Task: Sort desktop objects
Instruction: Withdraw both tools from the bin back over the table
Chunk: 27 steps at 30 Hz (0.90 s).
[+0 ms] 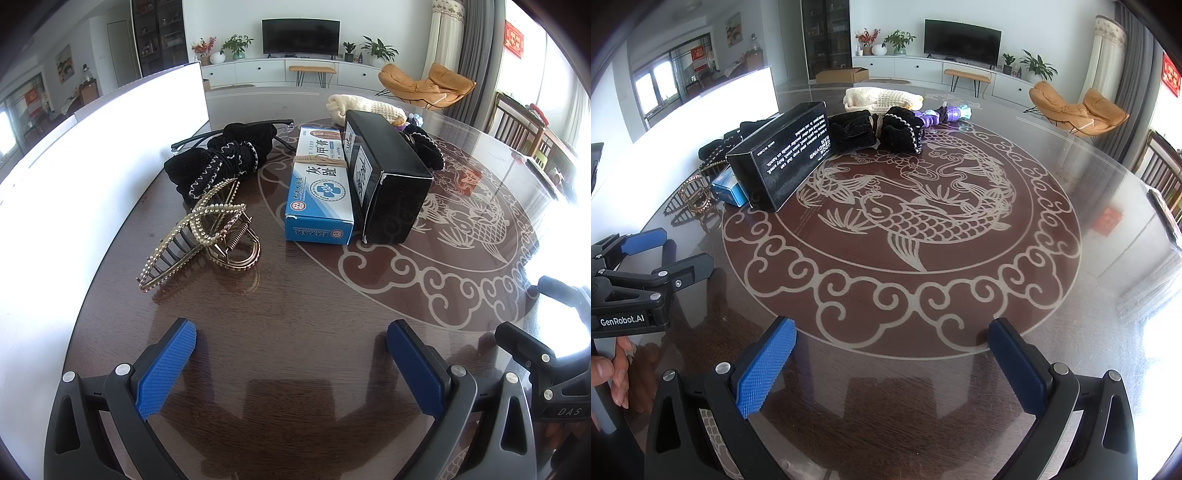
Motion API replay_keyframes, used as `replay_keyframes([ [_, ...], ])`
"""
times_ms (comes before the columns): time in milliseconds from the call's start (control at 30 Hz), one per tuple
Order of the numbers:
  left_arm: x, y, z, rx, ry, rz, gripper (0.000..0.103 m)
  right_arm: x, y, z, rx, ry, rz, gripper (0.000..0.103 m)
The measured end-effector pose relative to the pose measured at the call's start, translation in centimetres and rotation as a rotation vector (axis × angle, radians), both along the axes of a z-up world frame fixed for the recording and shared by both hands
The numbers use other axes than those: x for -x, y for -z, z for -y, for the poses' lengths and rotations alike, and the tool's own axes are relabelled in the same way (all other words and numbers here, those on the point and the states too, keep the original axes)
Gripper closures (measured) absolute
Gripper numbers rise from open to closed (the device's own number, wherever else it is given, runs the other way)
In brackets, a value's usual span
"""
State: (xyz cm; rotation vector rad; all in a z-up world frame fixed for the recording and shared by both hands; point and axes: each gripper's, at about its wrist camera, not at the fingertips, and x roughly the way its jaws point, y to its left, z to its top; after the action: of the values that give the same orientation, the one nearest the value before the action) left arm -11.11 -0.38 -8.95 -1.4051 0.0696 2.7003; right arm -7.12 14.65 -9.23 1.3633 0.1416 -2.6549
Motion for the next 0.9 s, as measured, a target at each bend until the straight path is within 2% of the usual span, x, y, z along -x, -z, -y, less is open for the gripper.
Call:
replay_keyframes([
  [900, 0.13, -0.01, 0.01, 0.001, -0.004, -0.002, 0.000, 0.03, -0.02, -0.01, 0.000, 0.000, 0.000, 0.000],
])
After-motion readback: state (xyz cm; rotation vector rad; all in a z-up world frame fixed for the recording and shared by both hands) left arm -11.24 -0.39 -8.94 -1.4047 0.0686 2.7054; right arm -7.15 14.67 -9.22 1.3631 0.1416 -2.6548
